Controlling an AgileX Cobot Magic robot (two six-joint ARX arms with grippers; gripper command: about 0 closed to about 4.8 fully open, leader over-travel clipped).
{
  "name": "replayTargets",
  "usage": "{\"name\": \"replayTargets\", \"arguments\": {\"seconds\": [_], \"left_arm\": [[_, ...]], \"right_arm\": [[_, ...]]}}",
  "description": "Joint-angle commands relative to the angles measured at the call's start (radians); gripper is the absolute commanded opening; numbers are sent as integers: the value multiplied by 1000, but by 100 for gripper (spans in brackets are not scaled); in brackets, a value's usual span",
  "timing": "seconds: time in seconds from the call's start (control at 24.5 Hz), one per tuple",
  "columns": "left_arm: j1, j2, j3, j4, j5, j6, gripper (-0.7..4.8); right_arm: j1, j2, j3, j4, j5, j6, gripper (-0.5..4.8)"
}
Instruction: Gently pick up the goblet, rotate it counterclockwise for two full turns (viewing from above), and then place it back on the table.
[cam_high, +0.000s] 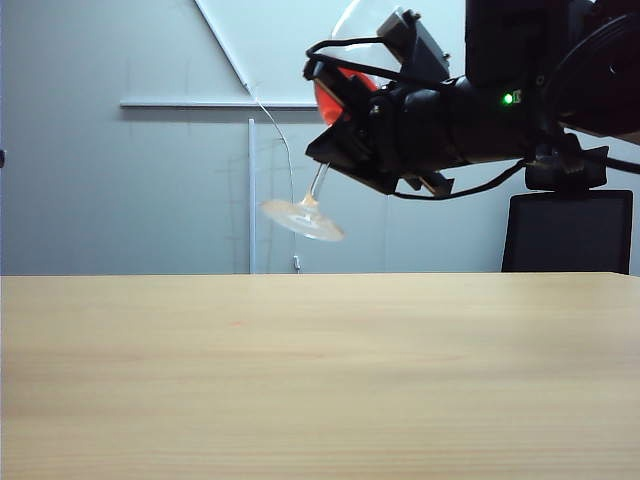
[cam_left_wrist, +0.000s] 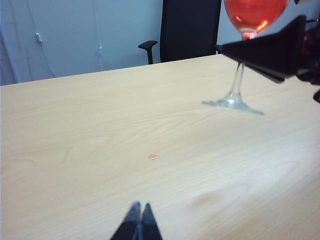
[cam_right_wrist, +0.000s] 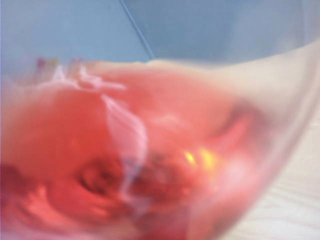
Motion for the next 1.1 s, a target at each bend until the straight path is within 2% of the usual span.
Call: {"name": "replayTargets", "arguments": {"seconds": [0.04,0.29,0.41,0.61,0.78,0.98,1.1], "left_arm": [[0,2,4,14,0,0,-5],[0,2,4,14,0,0,-5],[0,2,4,14,0,0,-5],[0,2,4,14,0,0,-5],[0,2,4,14,0,0,-5],[0,2,4,14,0,0,-5],[0,2,4,14,0,0,-5]], "right_arm": [[1,-10,63,-79,-11,-56,-8],[8,-10,168,-306,25,-215,-8],[8,-10,186,-311,35,-281,-8],[9,-10,191,-327,82,-463,-8],[30,-10,191,-348,158,-585,-8],[65,-10,190,-351,209,-702,-8],[81,-10,178,-331,223,-716,-8]]}}
